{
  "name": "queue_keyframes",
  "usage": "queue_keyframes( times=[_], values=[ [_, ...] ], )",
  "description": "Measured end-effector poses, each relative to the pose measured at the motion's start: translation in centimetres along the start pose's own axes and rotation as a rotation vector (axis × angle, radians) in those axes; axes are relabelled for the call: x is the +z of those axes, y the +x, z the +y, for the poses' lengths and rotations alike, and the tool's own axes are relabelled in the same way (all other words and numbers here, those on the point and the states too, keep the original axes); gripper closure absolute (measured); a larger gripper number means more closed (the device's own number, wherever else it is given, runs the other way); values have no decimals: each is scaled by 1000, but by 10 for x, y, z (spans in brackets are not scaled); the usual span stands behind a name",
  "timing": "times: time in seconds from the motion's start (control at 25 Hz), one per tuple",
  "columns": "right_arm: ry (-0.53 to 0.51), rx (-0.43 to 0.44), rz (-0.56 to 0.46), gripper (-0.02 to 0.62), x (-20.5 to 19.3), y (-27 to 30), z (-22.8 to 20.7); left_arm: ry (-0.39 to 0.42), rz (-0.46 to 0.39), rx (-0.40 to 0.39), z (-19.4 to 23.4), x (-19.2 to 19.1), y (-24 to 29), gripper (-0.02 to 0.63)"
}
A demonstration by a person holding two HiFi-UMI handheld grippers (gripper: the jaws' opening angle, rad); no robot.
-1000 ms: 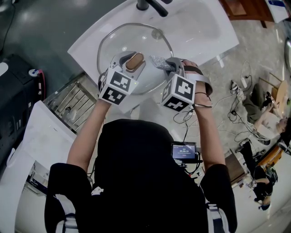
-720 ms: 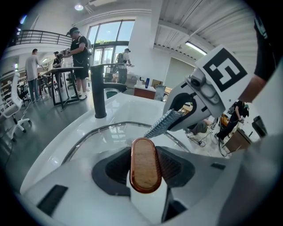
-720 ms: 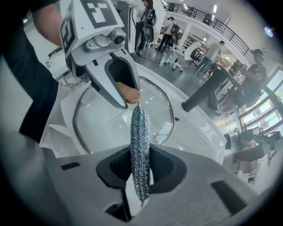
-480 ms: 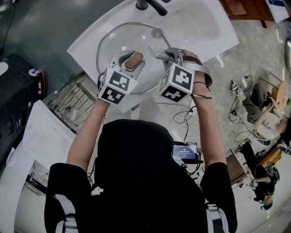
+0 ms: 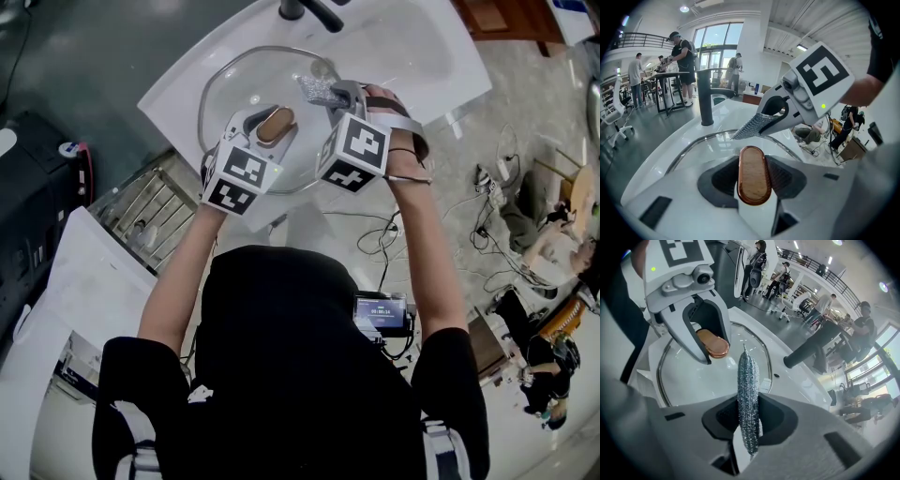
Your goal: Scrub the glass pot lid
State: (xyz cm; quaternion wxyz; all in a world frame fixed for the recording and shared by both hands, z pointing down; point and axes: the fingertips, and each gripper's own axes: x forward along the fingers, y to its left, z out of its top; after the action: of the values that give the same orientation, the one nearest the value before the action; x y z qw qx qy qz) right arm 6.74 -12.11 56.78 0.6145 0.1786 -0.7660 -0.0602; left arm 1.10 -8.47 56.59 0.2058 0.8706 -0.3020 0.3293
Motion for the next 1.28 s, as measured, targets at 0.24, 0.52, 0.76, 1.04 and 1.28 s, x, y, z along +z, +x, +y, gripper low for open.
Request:
queue_keyframes(
  times=[0.24,0.52,0.76,1.04,1.28],
  values=[
    [-13,-23,-9,528,4,3,-4,1,-2,0,0,1,1,437],
    [-36,-31,-3,526,-1,1,3,-2,-3,1,0,1,2,437],
    [-22,-12,-4,525,-6,-3,14,-4,-2,4,0,1,2,437],
    [-26,-5,6,523,-12,-9,25,-5,-1,3,1,1,2,437],
    [-6,4,12,523,-19,-13,33,-5,0,2,2,1,2,437]
  ],
)
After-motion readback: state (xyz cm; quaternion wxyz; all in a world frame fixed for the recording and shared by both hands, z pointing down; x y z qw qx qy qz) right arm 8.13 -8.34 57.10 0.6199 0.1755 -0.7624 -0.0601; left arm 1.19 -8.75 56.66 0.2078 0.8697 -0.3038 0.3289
